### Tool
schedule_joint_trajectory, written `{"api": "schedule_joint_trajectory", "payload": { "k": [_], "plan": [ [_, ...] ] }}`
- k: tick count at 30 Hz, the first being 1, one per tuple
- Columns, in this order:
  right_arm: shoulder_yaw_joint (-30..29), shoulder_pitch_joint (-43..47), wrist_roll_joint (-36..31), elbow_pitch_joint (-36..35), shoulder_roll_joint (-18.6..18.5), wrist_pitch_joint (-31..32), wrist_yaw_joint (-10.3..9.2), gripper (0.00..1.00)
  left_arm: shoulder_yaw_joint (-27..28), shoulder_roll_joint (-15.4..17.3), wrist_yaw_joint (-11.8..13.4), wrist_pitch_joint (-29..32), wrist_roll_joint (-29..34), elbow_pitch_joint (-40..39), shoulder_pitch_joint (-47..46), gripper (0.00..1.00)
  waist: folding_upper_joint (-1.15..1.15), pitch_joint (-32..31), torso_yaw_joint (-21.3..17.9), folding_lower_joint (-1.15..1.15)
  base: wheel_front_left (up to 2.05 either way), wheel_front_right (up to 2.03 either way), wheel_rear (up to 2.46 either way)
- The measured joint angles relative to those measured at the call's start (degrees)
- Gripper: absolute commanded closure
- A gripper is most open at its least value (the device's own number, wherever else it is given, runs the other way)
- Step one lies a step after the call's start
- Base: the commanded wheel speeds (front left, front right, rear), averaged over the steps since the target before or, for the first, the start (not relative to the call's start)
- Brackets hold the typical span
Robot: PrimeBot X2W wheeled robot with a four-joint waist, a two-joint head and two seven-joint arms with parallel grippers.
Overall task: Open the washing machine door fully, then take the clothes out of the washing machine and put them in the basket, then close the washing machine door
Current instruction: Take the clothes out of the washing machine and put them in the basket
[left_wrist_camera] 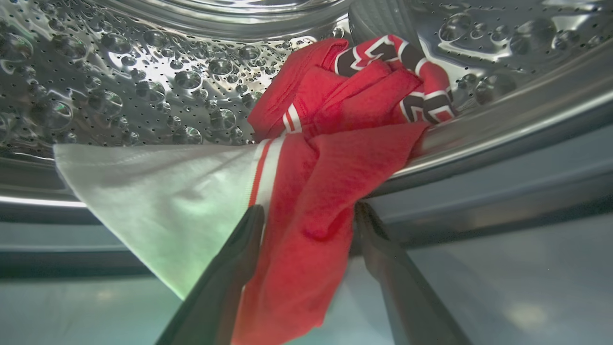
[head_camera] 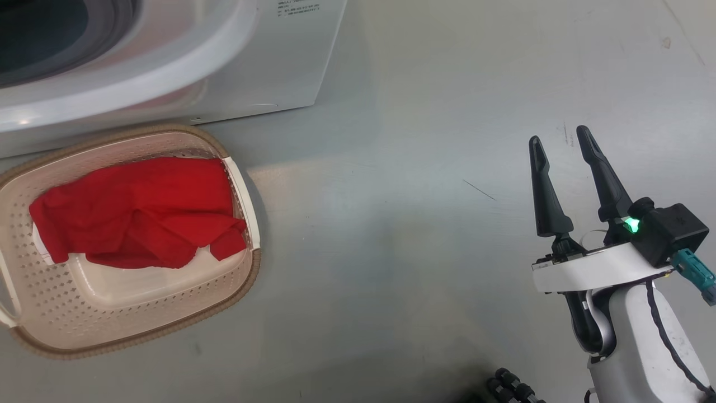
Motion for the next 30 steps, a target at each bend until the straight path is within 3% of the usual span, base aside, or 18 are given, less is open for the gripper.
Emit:
{"api": "schedule_joint_trajectory", "payload": {
  "k": [1,13,30],
  "plan": [
    [-0.02,-0.04,0.00,0.00,0.00,0.00,0.00,0.00,-0.03,-0.01,0.00,0.00,0.00,0.32,-0.21,1.00,0.00,0.09,0.00,0.00,0.00,0.00,0.00],
    [-1.09,-0.84,-0.12,0.33,0.05,0.00,0.01,0.00,-0.89,-1.90,-0.43,-4.44,-0.14,3.01,-1.12,1.00,0.00,-0.36,0.75,0.00,0.00,0.00,0.00],
    [-4.19,-0.14,-2.00,2.05,-2.31,0.00,0.02,0.00,-2.43,-12.28,-3.02,-19.89,-4.03,6.36,4.35,1.00,0.00,-7.66,6.25,0.00,0.00,0.00,0.00]
  ]
}}
